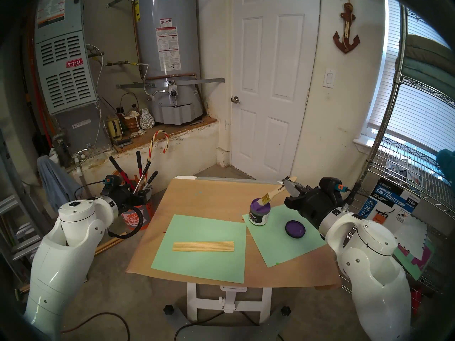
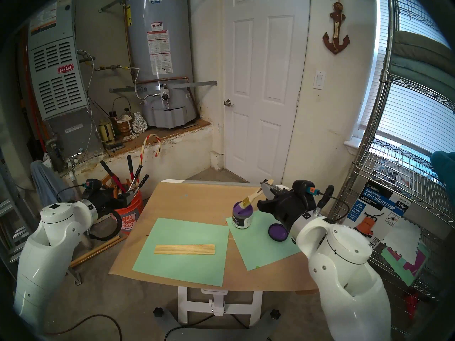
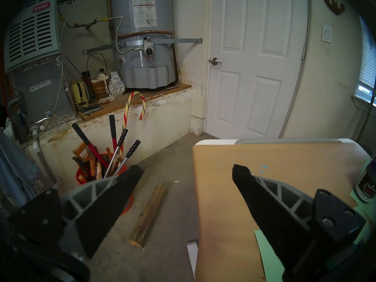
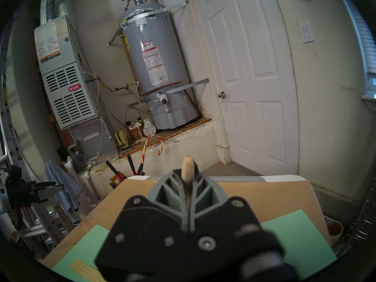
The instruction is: Pick up brush, dip the brush into paint, and paint the wood
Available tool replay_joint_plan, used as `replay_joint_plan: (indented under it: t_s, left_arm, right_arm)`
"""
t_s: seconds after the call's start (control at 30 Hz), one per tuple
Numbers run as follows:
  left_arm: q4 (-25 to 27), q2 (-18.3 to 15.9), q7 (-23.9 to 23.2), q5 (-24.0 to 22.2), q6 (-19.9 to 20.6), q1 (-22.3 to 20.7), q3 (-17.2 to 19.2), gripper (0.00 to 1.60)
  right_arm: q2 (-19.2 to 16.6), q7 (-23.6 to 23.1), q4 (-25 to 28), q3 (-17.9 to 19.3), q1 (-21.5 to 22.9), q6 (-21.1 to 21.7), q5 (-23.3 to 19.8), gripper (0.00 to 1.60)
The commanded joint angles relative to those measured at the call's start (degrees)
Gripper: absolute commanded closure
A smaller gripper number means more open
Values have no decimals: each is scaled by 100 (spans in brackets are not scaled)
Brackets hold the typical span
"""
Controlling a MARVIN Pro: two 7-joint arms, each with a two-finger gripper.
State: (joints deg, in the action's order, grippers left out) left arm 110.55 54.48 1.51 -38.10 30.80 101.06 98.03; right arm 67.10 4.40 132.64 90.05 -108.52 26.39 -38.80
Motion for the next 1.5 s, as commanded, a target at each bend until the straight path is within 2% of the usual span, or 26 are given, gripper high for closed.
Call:
replay_joint_plan:
  t_s: [0.0, 0.5, 1.0, 1.23, 1.47]
  left_arm:
    - [99, -6, 11, -11, -17, -26, 65, 0]
    - [99, -6, 11, -11, -17, -26, 65, 0]
    - [99, -6, 11, -11, -17, -27, 65, 0]
    - [99, -6, 11, -11, -17, -27, 65, 0]
    - [99, -6, 11, -11, -16, -26, 65, 0]
  right_arm:
    - [157, 21, 140, 115, 2, -32, -194, 160]
    - [424, 150, 169, 440, -61, 15, -677, 160]
    - [542, 328, 237, 458, -45, 83, -924, 160]
    - [756, 486, 207, 520, -12, 219, -1296, 160]
    - [744, 555, 194, 525, 6, 246, -1304, 160]
